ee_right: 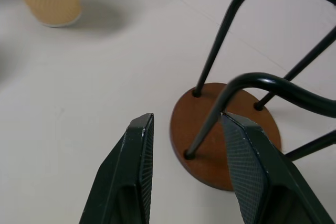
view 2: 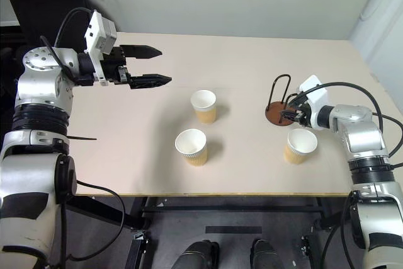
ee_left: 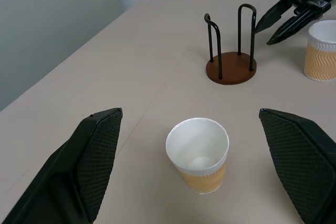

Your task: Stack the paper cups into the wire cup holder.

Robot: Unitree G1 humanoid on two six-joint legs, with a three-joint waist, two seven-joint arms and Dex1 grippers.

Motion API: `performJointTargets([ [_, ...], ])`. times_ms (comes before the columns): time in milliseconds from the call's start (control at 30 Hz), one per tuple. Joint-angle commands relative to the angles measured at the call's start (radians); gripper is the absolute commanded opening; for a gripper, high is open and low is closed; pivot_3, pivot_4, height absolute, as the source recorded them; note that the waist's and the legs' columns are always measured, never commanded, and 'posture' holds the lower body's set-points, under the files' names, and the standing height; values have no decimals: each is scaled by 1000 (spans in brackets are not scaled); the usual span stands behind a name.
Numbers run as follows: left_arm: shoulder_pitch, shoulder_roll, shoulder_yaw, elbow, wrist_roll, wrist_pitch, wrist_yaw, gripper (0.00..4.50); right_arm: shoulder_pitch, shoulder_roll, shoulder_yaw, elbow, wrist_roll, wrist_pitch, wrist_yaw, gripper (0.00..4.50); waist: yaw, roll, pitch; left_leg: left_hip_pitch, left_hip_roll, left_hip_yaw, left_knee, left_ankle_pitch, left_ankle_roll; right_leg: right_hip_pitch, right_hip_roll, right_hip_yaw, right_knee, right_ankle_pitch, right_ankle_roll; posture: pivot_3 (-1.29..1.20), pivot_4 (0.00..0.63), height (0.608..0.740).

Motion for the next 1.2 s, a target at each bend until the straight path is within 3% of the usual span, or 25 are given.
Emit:
performJointTargets([
  [33,-18,19,30,-34,-6,-15,8,4463,-31,15,-6,-9,-21,-29,-33,1970,-1,0,0,0,0,0,0,0,0,0,0,0,0,0,0,0,150,740],
  [667,-10,30,33,-37,-6,-12,19,4463,-41,102,-10,-11,-67,-21,-107,1970,-2,0,0,0,0,0,0,0,0,0,0,0,0,-1,-2,0,150,740],
  [867,-11,33,33,-32,-4,-12,20,4500,-32,94,-7,-40,-56,-5,-79,58,-2,0,0,0,0,0,0,0,-1,-1,0,0,0,-1,-2,0,150,740],
  [1200,-27,33,25,-13,3,-19,12,4500,-5,78,0,-140,-12,61,31,58,-2,0,0,0,0,0,-1,0,-1,-1,0,0,0,-2,-4,0,150,740],
])
